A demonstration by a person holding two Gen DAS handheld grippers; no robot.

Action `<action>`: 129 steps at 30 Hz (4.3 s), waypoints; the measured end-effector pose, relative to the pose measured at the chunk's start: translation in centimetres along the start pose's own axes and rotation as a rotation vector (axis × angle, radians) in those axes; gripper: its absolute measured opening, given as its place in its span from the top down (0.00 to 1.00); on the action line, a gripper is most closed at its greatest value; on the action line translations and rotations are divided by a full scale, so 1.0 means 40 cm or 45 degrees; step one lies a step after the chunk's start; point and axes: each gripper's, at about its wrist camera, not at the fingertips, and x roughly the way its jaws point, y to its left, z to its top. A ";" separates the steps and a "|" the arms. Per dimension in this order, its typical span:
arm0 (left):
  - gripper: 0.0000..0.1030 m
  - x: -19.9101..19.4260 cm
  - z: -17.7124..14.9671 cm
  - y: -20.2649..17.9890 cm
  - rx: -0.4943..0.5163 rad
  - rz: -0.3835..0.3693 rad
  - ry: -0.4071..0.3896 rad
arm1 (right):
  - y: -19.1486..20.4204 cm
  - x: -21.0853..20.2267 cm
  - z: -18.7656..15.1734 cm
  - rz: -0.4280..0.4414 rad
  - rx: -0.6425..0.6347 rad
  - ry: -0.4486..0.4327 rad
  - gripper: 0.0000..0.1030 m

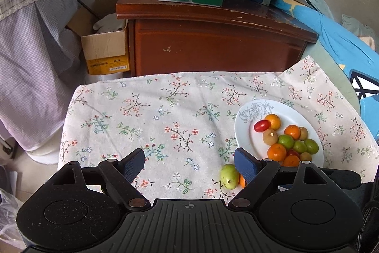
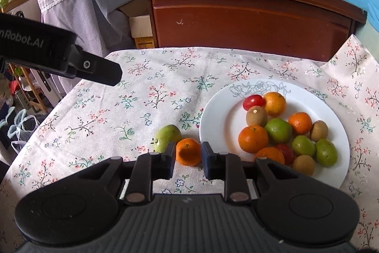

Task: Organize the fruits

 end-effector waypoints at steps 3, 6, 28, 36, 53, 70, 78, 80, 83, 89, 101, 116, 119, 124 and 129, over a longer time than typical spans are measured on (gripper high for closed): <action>0.18 0.003 0.001 0.007 -0.014 0.004 0.008 | 0.010 0.002 -0.002 -0.008 -0.053 -0.005 0.76; 0.18 0.004 0.003 0.010 -0.023 0.000 0.008 | 0.025 0.005 -0.007 -0.034 -0.109 -0.018 0.74; 0.18 0.013 0.001 0.011 -0.018 0.027 0.015 | 0.015 0.026 -0.006 0.022 0.061 0.038 0.69; 0.18 0.043 -0.005 0.016 -0.028 0.038 0.058 | 0.009 0.015 -0.005 0.039 0.113 0.054 0.73; 0.25 0.150 -0.075 -0.109 0.182 -0.037 0.117 | -0.117 -0.171 -0.003 -0.091 0.442 0.016 0.73; 0.76 0.199 -0.085 -0.133 0.196 -0.071 0.102 | -0.146 -0.151 -0.011 -0.139 0.545 0.033 0.73; 0.76 0.168 -0.067 -0.120 0.153 -0.072 0.069 | -0.160 -0.162 -0.007 -0.130 0.573 0.002 0.73; 0.76 0.156 -0.055 -0.117 0.131 -0.090 0.045 | -0.169 -0.170 -0.001 -0.119 0.589 -0.028 0.73; 0.76 0.135 -0.040 -0.118 0.113 -0.129 0.012 | -0.184 -0.184 0.011 -0.110 0.607 -0.074 0.73; 0.76 0.110 -0.010 -0.145 0.141 -0.199 -0.055 | -0.220 -0.201 0.050 -0.097 0.631 -0.164 0.73; 0.76 0.133 0.026 -0.152 0.165 -0.229 -0.025 | -0.315 -0.121 0.097 -0.145 0.636 -0.179 0.73; 0.51 0.080 -0.071 0.011 -0.056 -0.096 0.101 | -0.268 -0.117 0.084 -0.074 0.601 -0.133 0.73; 0.51 0.084 -0.107 -0.017 0.014 -0.091 0.135 | -0.276 -0.122 0.085 -0.087 0.624 -0.139 0.73; 0.51 0.089 -0.130 -0.060 0.133 -0.023 0.106 | -0.278 -0.120 0.084 -0.090 0.629 -0.134 0.73; 0.52 0.103 -0.138 -0.063 0.138 -0.019 0.128 | -0.277 -0.114 0.084 -0.095 0.627 -0.126 0.73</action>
